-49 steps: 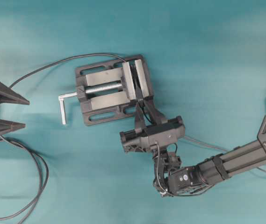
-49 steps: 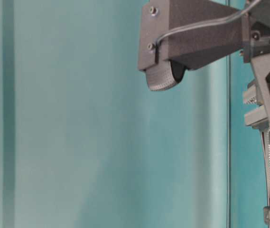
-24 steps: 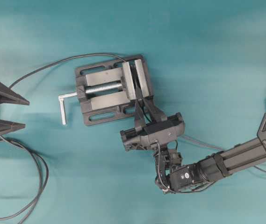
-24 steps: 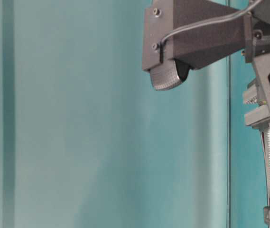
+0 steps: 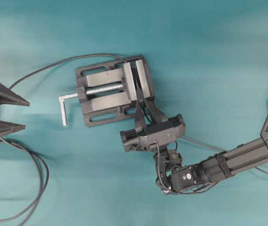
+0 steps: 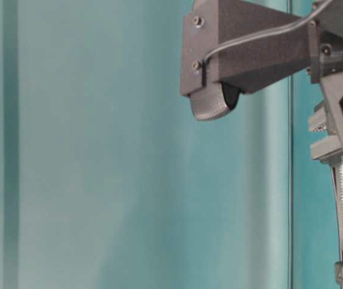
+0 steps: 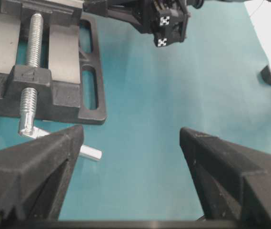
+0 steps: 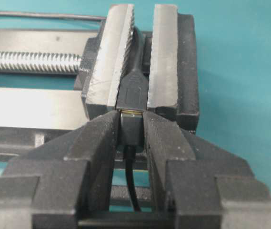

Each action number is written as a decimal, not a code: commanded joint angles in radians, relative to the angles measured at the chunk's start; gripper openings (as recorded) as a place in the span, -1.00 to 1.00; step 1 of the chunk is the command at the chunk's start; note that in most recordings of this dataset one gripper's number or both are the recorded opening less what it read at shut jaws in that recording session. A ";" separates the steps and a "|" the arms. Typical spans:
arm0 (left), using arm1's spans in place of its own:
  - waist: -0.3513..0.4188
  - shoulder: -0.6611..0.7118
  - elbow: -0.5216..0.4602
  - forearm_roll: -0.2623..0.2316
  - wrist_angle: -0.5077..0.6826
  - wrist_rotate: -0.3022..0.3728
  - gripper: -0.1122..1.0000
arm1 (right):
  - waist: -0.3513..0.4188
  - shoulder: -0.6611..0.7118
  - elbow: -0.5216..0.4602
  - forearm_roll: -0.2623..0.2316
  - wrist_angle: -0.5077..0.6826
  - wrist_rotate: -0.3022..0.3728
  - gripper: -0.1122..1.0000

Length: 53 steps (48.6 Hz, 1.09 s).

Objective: Insert the USB cable into the fixed female connector.
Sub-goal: 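Push the USB plug up into the port with the right gripper, then open the right gripper and pull it back from the vise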

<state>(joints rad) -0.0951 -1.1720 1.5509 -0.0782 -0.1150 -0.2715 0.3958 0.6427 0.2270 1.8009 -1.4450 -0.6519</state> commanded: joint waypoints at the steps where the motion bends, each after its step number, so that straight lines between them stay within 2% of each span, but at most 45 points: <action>1: 0.000 0.012 -0.012 0.005 -0.009 0.015 0.99 | -0.175 -0.026 0.011 0.000 0.025 -0.005 -0.41; 16: 0.000 0.014 -0.014 0.005 -0.009 0.015 0.99 | -0.167 -0.038 0.014 0.002 0.043 -0.002 -0.38; 21: 0.000 0.014 -0.014 0.005 -0.009 0.015 0.99 | -0.167 -0.041 0.012 0.011 0.041 0.002 0.04; 26: 0.000 0.014 -0.012 0.005 -0.009 0.015 0.99 | -0.166 -0.043 0.012 0.028 0.040 0.002 0.30; 37: 0.000 0.012 -0.012 0.005 -0.009 0.017 0.99 | -0.140 -0.052 0.008 0.029 0.017 0.002 0.27; 53: 0.002 0.014 -0.012 0.005 -0.009 0.015 0.99 | -0.003 -0.152 0.025 0.031 -0.034 -0.006 0.27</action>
<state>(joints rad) -0.0951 -1.1720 1.5509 -0.0782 -0.1150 -0.2715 0.3789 0.5890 0.2516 1.8331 -1.4174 -0.6489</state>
